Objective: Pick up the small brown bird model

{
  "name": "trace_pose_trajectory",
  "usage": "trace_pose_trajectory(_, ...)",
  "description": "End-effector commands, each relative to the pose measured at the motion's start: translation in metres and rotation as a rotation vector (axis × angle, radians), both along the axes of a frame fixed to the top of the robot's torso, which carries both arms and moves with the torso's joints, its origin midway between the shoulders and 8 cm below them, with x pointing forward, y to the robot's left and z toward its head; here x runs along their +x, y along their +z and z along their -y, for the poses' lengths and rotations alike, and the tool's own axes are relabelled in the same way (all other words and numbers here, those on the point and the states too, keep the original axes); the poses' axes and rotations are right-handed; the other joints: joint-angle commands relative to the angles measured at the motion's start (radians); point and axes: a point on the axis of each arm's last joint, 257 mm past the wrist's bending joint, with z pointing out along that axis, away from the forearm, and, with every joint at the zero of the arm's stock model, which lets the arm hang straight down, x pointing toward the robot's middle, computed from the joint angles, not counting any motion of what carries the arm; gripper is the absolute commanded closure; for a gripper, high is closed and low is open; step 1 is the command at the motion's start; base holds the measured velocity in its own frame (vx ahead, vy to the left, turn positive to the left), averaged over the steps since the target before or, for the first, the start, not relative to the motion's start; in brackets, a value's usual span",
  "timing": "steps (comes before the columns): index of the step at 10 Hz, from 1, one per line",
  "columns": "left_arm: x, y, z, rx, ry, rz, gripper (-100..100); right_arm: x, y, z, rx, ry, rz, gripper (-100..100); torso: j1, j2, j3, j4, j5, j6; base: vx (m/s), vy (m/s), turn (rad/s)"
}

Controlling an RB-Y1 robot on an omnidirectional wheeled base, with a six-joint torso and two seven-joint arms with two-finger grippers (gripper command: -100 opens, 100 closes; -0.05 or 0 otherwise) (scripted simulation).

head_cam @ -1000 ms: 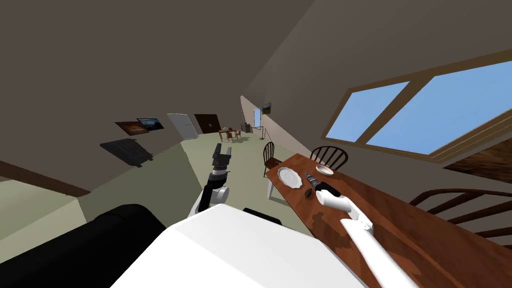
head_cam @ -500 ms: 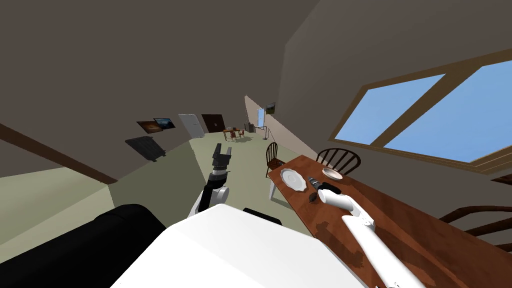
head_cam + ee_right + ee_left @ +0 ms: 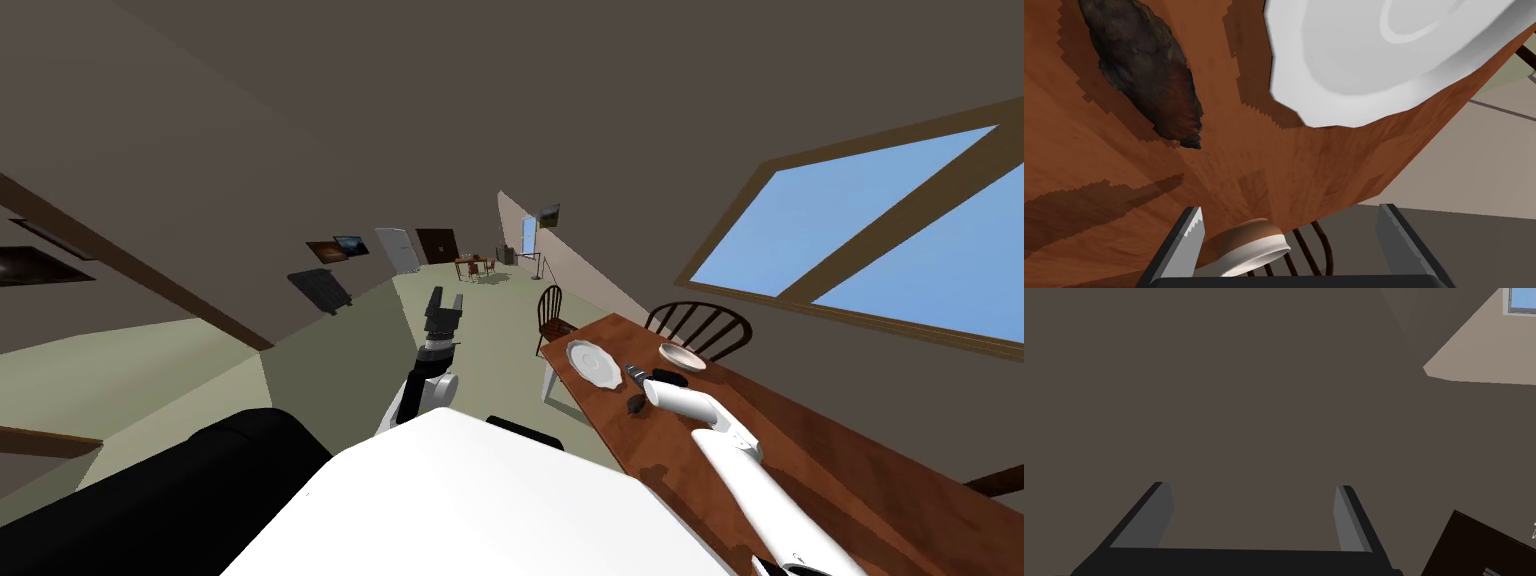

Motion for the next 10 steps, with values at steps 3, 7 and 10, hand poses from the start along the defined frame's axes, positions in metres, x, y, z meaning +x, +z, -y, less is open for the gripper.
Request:
trace_pose_trajectory(3, 0.0, 0.0, 0.0, 0.0, 0.0, 0.0, 0, -0.034, -0.02, 0.031, -0.011, -0.042, -0.156, -100, 0.0, 0.0, 0.0, 0.0, 0.0, 0.0, -0.003, -0.004, 0.136)
trace_pose_trajectory(7, 0.0, 0.0, 0.0, 0.0, 0.0, 0.0, 0, -0.066, -0.034, 0.052, -0.01, -0.078, -0.279, -100, 0.0, -0.001, 0.0, 0.0, 0.0, 0.0, 0.004, -0.002, 0.098)
trace_pose_trajectory(10, 0.0, 0.0, 0.0, 0.0, 0.0, 0.0, 0, -0.089, -0.044, 0.06, 0.002, -0.102, -0.354, -100, 0.0, -0.002, -0.001, 0.0, 0.0, 0.0, 0.019, -0.004, 0.065)
